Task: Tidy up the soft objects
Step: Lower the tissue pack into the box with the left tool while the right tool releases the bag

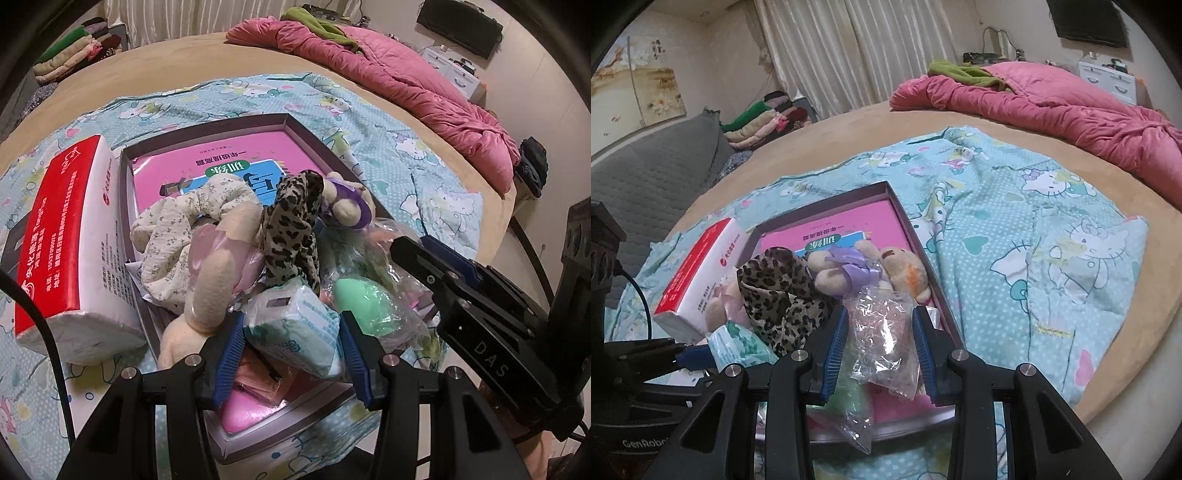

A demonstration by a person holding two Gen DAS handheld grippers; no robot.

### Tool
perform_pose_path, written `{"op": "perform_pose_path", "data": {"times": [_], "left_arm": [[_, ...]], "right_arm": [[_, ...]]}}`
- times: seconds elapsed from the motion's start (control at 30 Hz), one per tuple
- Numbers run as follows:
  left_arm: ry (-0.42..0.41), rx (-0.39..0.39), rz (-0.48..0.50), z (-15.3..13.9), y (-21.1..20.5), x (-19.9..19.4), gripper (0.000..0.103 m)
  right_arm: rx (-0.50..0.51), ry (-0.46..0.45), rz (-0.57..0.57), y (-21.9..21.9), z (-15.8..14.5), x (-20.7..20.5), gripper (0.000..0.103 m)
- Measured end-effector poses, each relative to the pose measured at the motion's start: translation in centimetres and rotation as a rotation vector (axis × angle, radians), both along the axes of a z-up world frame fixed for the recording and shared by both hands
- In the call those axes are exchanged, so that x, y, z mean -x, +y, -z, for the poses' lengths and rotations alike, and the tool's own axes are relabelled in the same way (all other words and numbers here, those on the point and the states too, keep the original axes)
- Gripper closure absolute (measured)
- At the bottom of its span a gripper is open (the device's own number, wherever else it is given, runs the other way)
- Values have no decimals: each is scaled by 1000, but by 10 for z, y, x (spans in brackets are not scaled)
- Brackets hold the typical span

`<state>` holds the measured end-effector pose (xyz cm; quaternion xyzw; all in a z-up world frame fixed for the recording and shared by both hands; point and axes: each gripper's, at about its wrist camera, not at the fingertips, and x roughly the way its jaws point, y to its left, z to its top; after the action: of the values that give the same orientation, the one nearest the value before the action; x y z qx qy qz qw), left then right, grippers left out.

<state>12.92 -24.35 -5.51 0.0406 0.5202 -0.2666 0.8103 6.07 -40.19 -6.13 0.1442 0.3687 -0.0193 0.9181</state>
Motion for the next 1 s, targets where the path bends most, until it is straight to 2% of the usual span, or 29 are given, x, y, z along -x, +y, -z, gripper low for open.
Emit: {"op": "perform_pose_path", "data": {"times": [0.27,0.67,0.93,1.0], "left_arm": [[6,12,8,0,0,1,52],[5,12,22,1,-2,5,49],[-49,-33,35,2,-7,10,47],[-64,-39,40,2,-7,12,43]], "right_arm": [[19,2,22,-2,1,4,66],[-35,-6,49,-11,-2,10,44],[-58,-46,62,-14,-14,18,43],[-58,-52,63,-15,-17,20,43]]}}
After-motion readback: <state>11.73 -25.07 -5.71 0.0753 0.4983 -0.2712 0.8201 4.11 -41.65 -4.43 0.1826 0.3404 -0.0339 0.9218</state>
